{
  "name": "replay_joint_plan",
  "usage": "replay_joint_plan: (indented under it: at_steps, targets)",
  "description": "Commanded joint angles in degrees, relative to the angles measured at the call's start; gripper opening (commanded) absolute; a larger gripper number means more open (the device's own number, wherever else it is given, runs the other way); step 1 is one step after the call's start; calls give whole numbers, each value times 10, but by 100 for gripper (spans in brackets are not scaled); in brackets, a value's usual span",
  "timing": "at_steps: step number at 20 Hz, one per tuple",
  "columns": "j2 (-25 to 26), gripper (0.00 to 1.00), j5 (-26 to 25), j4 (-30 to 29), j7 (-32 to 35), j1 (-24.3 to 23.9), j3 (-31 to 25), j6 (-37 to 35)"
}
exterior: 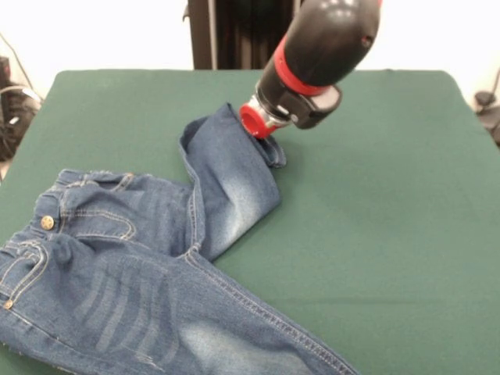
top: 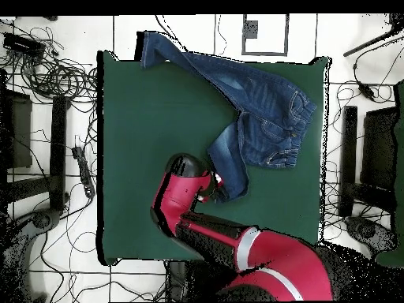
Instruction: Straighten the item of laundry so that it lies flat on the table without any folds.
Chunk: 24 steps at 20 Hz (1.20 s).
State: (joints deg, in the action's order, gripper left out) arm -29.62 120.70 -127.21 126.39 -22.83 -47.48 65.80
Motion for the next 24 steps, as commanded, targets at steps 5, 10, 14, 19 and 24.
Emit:
replay_joint_plan:
  at_steps: [5,10,14,19,24]
  targets:
    - [-64,0,68,-31,-56,-4,-86,-97]
    - [-89,0,81,-42,-45,-4,-98,-118]
    - [-97,0,94,-39,-43,0,-101,-124]
    - [-93,0,83,-31,-23,8,-96,-138]
    - [-109,0,113,-24,-17,12,-115,-129]
